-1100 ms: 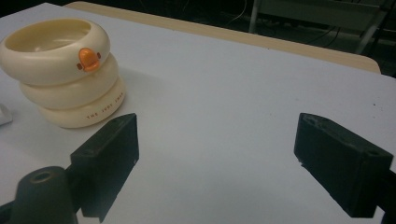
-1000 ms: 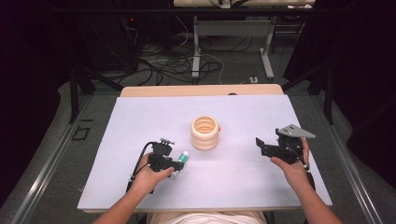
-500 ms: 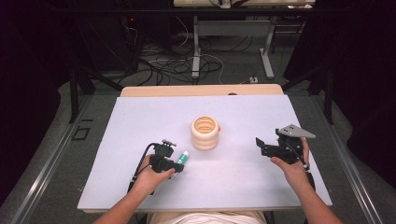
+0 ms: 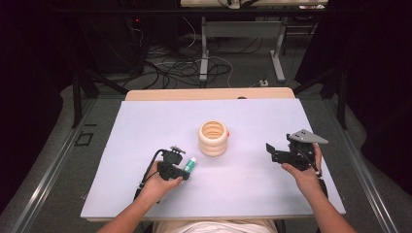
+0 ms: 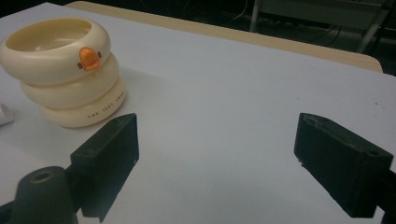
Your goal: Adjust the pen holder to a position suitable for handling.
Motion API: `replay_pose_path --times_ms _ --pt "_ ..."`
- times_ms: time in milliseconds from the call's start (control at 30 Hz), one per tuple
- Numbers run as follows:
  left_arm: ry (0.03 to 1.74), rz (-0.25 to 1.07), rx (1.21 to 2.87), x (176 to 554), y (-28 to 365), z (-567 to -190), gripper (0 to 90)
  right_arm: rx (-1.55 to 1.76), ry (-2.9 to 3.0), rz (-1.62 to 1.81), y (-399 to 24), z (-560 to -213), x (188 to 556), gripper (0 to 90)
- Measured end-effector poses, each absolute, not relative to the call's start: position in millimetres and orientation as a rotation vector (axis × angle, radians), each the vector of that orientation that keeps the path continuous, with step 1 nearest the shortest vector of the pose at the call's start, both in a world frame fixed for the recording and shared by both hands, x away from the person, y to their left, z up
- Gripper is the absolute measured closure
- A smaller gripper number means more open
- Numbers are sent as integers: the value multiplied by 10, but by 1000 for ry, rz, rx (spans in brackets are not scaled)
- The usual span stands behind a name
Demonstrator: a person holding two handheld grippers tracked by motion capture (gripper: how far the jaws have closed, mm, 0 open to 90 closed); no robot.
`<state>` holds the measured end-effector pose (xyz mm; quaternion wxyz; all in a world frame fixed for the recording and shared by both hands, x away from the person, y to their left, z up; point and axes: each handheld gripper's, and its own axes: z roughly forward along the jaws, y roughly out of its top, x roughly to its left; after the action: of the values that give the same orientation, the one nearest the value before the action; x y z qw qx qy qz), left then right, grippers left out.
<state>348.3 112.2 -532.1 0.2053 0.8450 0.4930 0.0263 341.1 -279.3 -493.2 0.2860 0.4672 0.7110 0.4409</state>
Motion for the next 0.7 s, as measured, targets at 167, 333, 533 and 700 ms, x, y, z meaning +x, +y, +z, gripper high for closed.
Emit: replay_pose_path --times_ms 167,333,533,700 --pt "1379 59 2360 3498 1113 -5318 646 1248 1899 1179 -2798 -4931 3411 134" --pt "1372 43 2372 3523 1123 -5309 649 1247 1900 1177 -2794 -4933 3411 134" --pt "1362 41 2393 3541 1122 -5283 651 1249 1901 1178 -2791 -4933 3409 134" --pt "1356 20 2383 3553 1137 -5251 651 1244 1900 1176 -2785 -4928 3407 135"
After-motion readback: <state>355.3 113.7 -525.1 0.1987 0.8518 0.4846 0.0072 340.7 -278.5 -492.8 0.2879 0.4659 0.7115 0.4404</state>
